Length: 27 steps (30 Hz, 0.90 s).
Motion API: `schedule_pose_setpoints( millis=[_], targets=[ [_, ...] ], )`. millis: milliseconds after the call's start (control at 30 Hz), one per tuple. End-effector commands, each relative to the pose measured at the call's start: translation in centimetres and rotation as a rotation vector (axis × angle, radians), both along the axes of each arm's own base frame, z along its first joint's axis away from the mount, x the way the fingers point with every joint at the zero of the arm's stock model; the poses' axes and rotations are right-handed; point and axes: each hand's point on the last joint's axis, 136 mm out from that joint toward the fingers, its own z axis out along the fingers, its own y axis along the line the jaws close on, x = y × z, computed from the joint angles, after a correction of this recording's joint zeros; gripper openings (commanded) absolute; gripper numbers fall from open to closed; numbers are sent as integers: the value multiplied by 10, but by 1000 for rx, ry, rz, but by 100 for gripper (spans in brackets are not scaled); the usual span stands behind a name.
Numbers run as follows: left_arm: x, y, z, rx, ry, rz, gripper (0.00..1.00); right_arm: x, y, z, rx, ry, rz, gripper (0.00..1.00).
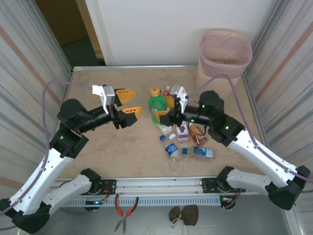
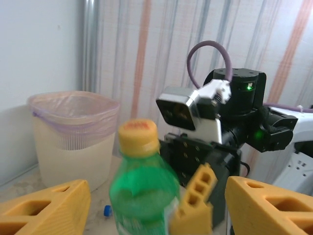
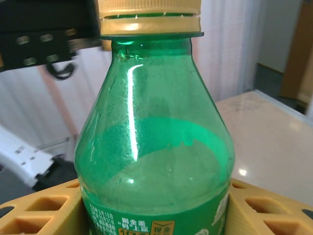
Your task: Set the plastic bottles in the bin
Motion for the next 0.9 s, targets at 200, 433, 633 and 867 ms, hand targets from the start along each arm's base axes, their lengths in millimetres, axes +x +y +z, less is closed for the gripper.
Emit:
schedule_pose_setpoints(
  millis=[200,433,633,867],
  targets=[
    [17,8,-20,39,32,103,73,113,-111,32,137,234,-495,49],
    [21,8,-22,40,35,112,73,196,-209,42,318,404,-836,41],
    [26,7,-27,39,44,122,73,262,-260,39,489,514,-989,36],
    [30,6,-31,36,60,128,73,313,-302,15,658,740,-1271,35]
  ],
)
